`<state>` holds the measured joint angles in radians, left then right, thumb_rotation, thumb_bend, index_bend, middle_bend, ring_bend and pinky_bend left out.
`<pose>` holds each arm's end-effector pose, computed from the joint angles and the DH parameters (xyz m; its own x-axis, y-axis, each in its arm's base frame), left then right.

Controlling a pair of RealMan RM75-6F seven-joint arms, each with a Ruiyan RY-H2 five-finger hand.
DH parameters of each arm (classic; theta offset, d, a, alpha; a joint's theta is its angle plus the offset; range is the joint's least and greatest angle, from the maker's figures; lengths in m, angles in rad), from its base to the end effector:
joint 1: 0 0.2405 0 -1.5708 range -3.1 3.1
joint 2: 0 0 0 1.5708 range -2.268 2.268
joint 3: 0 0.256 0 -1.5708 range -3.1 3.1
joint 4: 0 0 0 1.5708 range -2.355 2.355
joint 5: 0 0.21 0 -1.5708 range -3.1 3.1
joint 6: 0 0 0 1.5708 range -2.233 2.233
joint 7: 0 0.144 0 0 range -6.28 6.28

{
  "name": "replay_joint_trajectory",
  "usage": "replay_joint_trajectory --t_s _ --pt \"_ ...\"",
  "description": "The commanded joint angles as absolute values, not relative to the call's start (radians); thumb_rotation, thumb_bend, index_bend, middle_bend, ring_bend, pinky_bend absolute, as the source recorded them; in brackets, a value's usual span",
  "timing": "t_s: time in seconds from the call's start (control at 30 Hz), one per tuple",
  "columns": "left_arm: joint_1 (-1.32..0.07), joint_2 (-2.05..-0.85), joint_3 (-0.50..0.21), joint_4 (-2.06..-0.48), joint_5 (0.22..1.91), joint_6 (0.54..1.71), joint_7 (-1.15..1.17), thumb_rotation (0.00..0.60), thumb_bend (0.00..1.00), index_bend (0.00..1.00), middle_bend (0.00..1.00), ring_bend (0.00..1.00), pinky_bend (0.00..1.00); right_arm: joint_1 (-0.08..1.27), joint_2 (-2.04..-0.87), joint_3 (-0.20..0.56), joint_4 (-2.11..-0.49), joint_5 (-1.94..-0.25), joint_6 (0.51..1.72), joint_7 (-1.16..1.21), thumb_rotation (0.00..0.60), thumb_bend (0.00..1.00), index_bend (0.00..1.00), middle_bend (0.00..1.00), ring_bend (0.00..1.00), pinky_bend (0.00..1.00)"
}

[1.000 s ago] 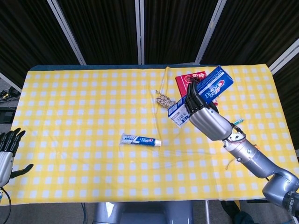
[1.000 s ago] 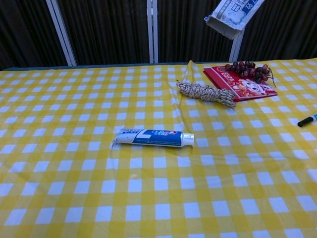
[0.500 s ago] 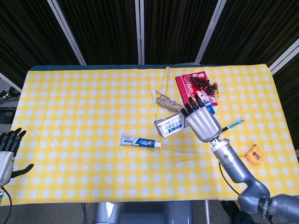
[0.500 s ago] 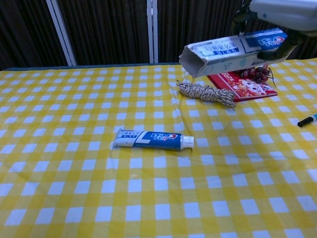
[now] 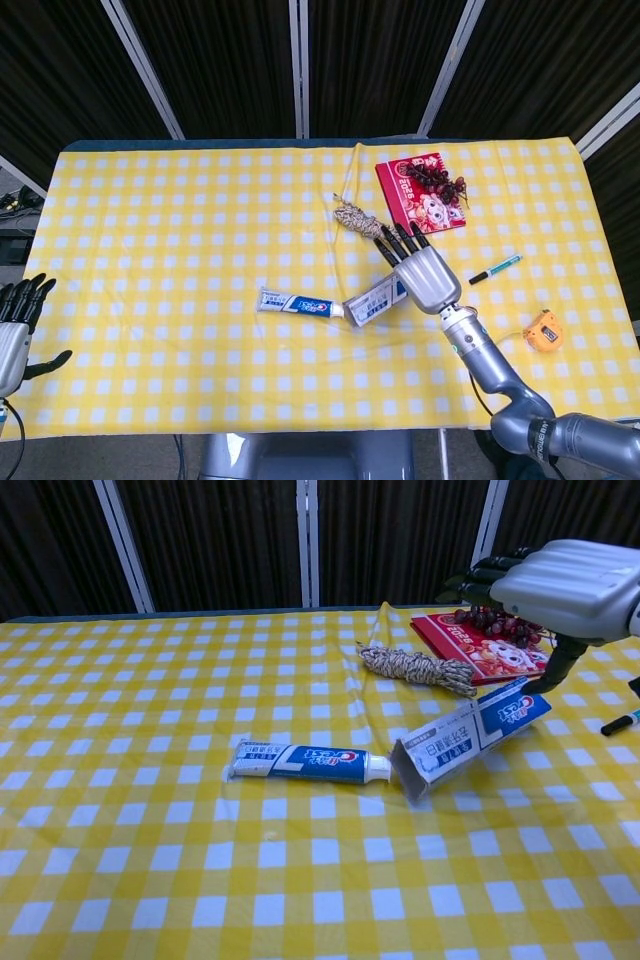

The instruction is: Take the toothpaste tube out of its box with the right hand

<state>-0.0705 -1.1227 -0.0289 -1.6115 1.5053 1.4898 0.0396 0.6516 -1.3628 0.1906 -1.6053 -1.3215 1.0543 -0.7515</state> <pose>-0.3140 0.1721 0.1554 0.4297 0.0242 0.9027 0.9029 -0.0015 -0.4297 -0.1527 -0.3335 0.0493 0.7831 0.1135 0.6114 -0.5132 -0.4374 0.7385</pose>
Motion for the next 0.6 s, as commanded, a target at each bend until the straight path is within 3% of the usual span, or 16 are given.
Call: replay_joint_trajectory --t_s 0.03,0.23,0.47,0.6 --pt "-0.068 -1.121 -0.028 -1.614 1.510 1.497 0.037 0.600 0.00 0.00 0.00 0.00 0.00 0.610 -1.307 0.174 -1.673 -1.365 1.117 -0.697 0.600 0.00 0.03 0.02 0.00 0.10" --pt "-0.061 -1.117 -0.025 -1.619 1.522 1.515 0.036 0.600 0.00 0.00 0.00 0.00 0.00 0.506 -1.202 0.108 -1.723 -1.505 1.265 -0.546 0.600 0.00 0.03 0.02 0.00 0.05" --pt "-0.052 -1.119 -0.022 -1.624 1.533 1.536 0.047 0.600 0.00 0.00 0.00 0.00 0.00 0.347 -1.184 0.035 -1.573 -1.624 1.513 -0.301 0.600 0.00 0.03 0.02 0.00 0.02" --pt "-0.050 -1.121 -0.022 -1.624 1.535 1.539 0.053 0.600 0.00 0.00 0.00 0.00 0.00 0.289 -1.198 0.017 -1.489 -1.627 1.581 -0.222 0.600 0.00 0.03 0.02 0.00 0.00"
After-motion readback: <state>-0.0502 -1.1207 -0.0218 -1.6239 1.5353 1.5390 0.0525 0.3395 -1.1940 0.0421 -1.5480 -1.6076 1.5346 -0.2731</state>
